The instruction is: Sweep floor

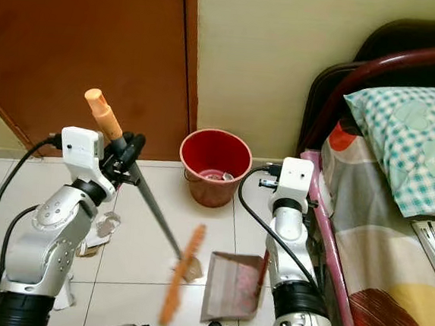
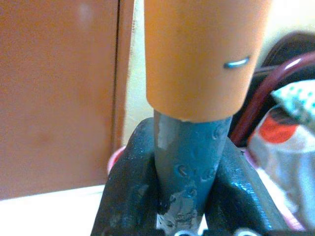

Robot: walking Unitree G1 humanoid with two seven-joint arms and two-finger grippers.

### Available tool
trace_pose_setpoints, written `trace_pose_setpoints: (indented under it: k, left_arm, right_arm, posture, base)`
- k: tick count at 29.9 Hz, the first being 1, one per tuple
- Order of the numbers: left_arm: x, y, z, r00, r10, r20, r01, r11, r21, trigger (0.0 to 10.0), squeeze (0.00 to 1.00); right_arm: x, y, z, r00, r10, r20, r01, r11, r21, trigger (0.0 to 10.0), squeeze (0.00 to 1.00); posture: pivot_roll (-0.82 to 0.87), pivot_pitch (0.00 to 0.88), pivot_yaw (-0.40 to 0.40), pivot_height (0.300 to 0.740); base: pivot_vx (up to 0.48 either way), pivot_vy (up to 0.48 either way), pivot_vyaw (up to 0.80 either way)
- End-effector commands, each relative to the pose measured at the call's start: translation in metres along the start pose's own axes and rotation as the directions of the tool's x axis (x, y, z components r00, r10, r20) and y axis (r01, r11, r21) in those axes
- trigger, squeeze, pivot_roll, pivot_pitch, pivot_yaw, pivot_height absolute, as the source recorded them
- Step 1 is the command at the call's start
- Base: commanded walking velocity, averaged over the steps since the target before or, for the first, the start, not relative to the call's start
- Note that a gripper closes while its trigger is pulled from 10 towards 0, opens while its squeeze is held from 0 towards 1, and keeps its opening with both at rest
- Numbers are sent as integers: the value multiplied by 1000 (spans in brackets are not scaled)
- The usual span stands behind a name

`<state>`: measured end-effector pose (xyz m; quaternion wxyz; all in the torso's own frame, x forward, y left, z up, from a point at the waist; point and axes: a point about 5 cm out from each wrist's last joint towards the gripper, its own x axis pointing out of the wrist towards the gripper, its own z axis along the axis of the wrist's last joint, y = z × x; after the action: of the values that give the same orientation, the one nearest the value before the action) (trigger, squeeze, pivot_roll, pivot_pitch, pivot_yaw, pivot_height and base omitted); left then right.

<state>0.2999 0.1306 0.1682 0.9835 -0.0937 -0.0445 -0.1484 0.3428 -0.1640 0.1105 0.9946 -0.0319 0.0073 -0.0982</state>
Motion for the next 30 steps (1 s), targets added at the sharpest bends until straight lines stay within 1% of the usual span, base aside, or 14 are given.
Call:
trace_pose_setpoints:
  k: [1, 5, 8, 11, 15, 18, 20, 22, 23, 24, 26, 27, 28, 30]
  left_arm:
    - [2, -3, 21, 996, -11, 91, 15, 999, -45, 10000, 0]
    - [6, 5, 31, 991, 40, 127, -25, 993, -119, 10000, 0]
    - [7, 14, 37, 987, 75, 144, -60, 993, -102, 10000, 0]
    - [5, 31, 45, 979, 133, 156, -137, 991, 13, 10000, 0]
    - [1, 41, 51, 974, 160, 162, -184, 972, 145, 10000, 0]
    - [-4, 44, 54, 971, 170, 166, -199, 963, 182, 10000, 0]
    - [-9, 47, 50, 969, 186, 160, -217, 954, 206, 10000, 0]
    - [-14, 53, 42, 965, 223, 140, -249, 946, 208, 10000, 0]
    - [-17, 56, 36, 959, 255, 125, -277, 937, 211, 10000, 0]
    - [-17, 56, 36, 959, 255, 125, -277, 937, 211, 10000, 0]
    - [-18, 57, 26, 958, 269, 97, -284, 933, 222, 10000, 0]
    - [-19, 57, 23, 958, 272, 87, -285, 932, 225, 10000, 0]
    - [-19, 57, 23, 958, 272, 87, -285, 932, 225, 10000, 0]
    - [-18, 53, 15, 963, 261, 62, -268, 936, 229, 10000, 0]
  right_arm:
    - [1, 3, 1, 1000, 6, 9, -6, 1000, 13, 10000, 0]
    - [0, 7, 0, 1000, 23, 5, -23, 999, 24, 10000, 0]
    - [1, 8, -1, 1000, 27, 4, -27, 999, 30, 10000, 0]
    - [1, 7, 0, 999, 31, 8, -31, 999, 28, 10000, 0]
    - [1, 6, 5, 997, 73, 40, -73, 997, 8, 10000, 0]
    - [-1, 9, 11, 988, 130, 80, -130, 991, -14, 10000, 0]
    - [-4, 18, 19, 967, 219, 132, -213, 975, -58, 10000, 0]
    - [-10, 32, 32, 919, 339, 202, -316, 939, -136, 10000, 0]
    - [-18, 46, 49, 848, 440, 295, -377, 893, -247, 10000, 0]
    - [-18, 46, 49, 848, 440, 295, -377, 893, -247, 10000, 0]
    - [-28, 62, 64, 754, 546, 366, -412, 827, -383, 10000, 0]
    - [-32, 67, 67, 725, 576, 378, -420, 805, -420, 10000, 0]
    - [-32, 67, 67, 725, 576, 378, -420, 805, -420, 10000, 0]
    - [-40, 77, 71, 674, 627, 392, -451, 769, -453, 10000, 0]
  posture:
    - [87, 192, 13, 740]
    - [90, 196, 15, 740]
    - [90, 196, 15, 740]
    - [90, 196, 15, 740]
    - [99, 234, 9, 740]
    - [95, 237, -1, 740]
    - [93, 230, -6, 740]
    - [91, 227, -6, 740]
    - [91, 227, -6, 740]
    - [91, 227, -6, 740]
    - [82, 209, -5, 740]
    - [82, 209, -5, 740]
    - [82, 209, -5, 740]
    - [83, 194, -5, 740]
  base:
    - [0, 0, 0]
    - [0, 0, 0]
    - [0, 0, 0]
    - [0, 0, 0]
    - [0, 0, 0]
    - [0, 0, 0]
    - [0, 0, 0]
    - [0, 0, 0]
    - [0, 0, 0]
    - [0, 0, 0]
    - [0, 0, 0]
    - [0, 0, 0]
    - [0, 0, 0]
    - [0, 0, 0]
